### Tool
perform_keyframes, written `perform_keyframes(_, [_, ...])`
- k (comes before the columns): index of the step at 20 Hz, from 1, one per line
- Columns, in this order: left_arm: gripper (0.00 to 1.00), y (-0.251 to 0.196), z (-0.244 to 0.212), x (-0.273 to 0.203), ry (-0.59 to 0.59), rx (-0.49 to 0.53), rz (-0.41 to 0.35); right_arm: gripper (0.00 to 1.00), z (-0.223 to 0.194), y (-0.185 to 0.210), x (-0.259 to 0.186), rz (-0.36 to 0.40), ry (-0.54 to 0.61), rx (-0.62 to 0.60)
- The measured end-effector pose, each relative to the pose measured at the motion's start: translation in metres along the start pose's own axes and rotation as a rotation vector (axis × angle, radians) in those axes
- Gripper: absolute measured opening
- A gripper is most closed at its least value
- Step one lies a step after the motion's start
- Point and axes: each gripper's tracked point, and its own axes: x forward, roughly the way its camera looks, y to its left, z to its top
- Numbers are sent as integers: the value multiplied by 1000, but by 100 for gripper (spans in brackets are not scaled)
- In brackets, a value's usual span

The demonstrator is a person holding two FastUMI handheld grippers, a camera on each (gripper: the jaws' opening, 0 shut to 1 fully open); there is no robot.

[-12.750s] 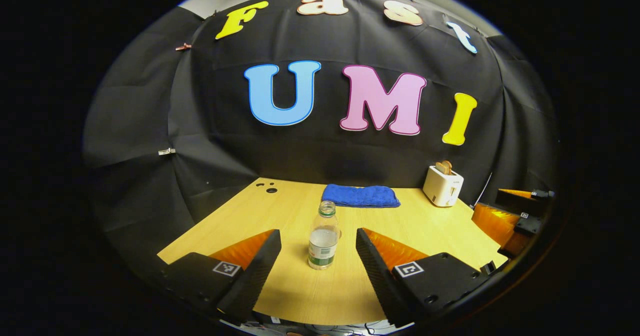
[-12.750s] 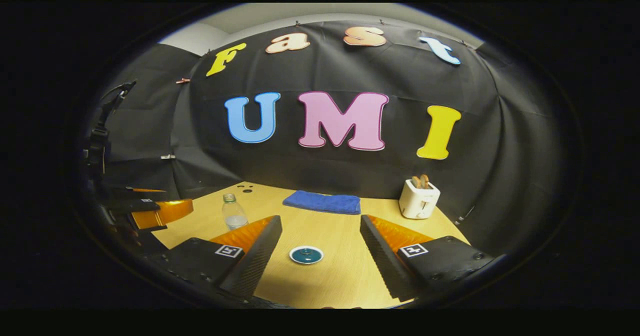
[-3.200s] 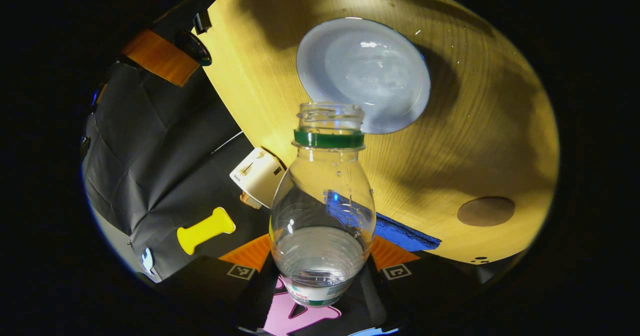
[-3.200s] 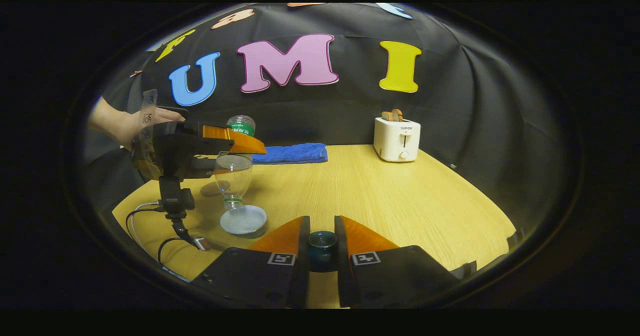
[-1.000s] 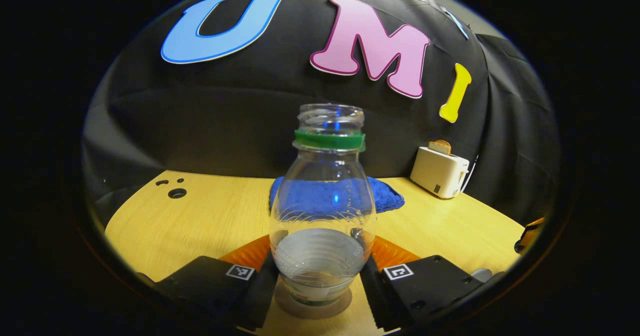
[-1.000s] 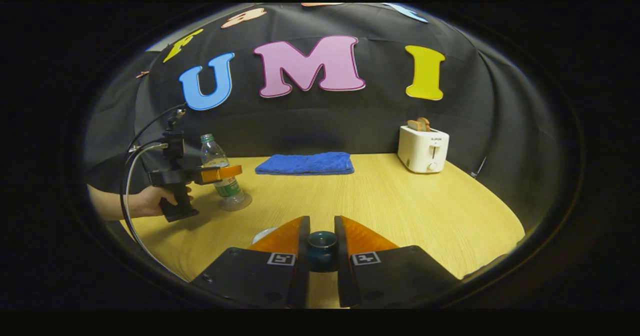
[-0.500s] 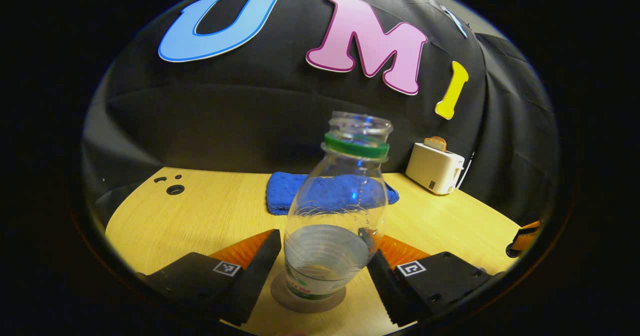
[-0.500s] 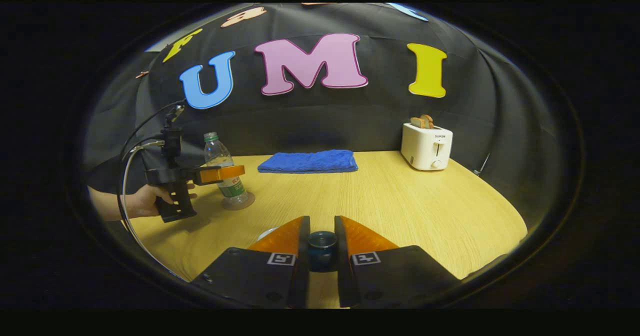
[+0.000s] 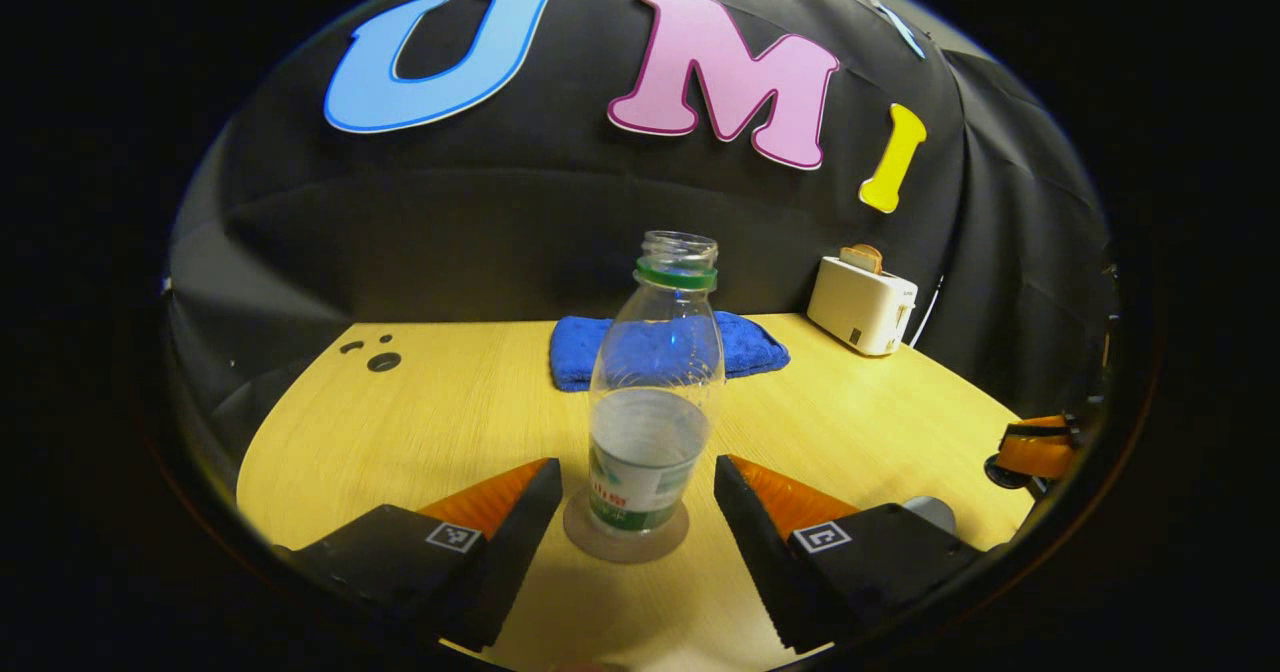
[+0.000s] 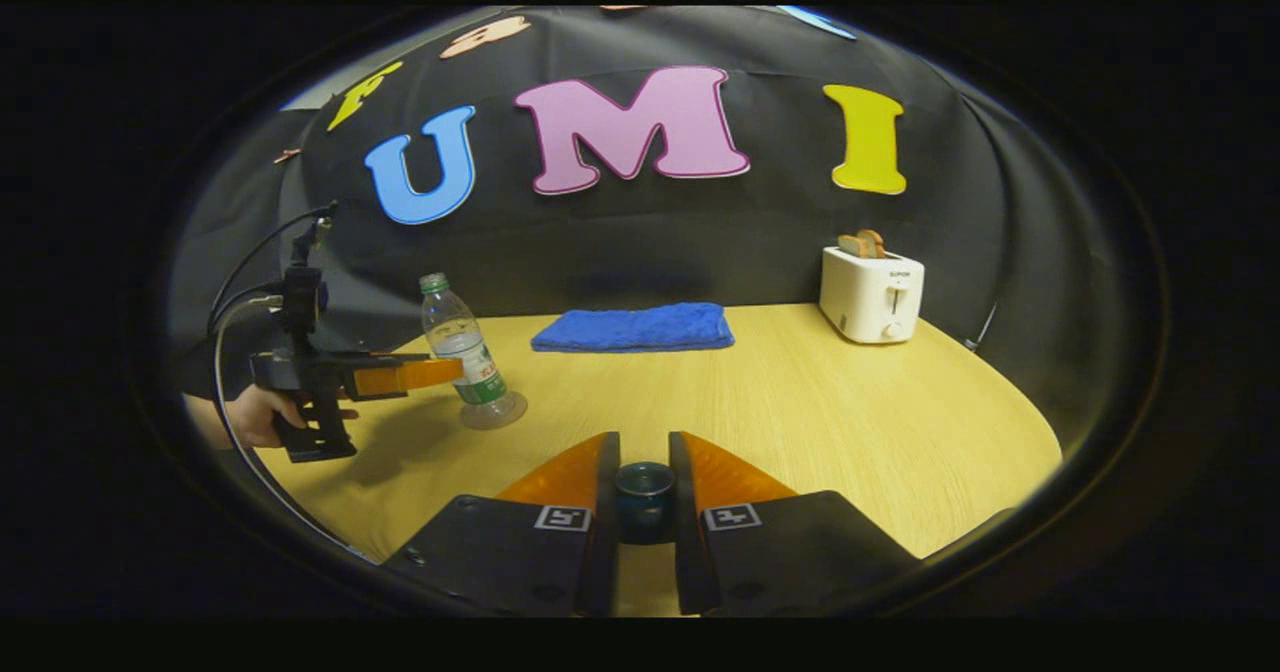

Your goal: Open the teacup lid with one hand, grasp the water bottle and pour water into the teacup with the other hand; after pouring, place the water bottle on the coaster and then close the teacup lid.

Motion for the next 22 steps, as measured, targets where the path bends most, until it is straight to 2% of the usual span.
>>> perform_keyframes(4, [97, -6, -10, -50, 5, -70, 4, 26, 3, 23, 12, 77, -54, -11])
perform_keyframes(8, [97, -3, -18, -91, 0, -104, 32, 26, -13, 41, 22, 129, -76, -50])
perform_keyframes(10, [98, 2, -17, -106, -18, -127, 53, 27, -22, 44, 24, 124, -91, -77])
perform_keyframes(14, [96, -3, -20, -124, -27, -175, 44, 30, -45, 45, 30, 112, -75, -103])
perform_keyframes(15, [92, -3, -23, -126, -25, -170, 46, 31, -47, 44, 30, 106, -82, -113])
perform_keyframes(16, [96, -3, -25, -127, -23, -166, 50, 20, -44, 42, 33, 90, -100, -132])
perform_keyframes(17, [92, -5, -27, -128, -22, -165, 53, 20, -43, 40, 33, 79, -113, -148])
perform_keyframes(18, [96, -7, -30, -128, -17, -171, 52, 31, -46, 40, 35, 76, -111, -152])
perform_keyframes(19, [96, -9, -33, -128, -11, -181, 52, 21, -50, 40, 38, 76, -99, -146])
perform_keyframes(21, [96, -14, -35, -129, -10, -201, 49, 22, -59, 39, 43, 75, -65, -141])
perform_keyframes(22, [96, -16, -35, -129, -13, -209, 50, 33, -55, 39, 42, 80, -73, -140])
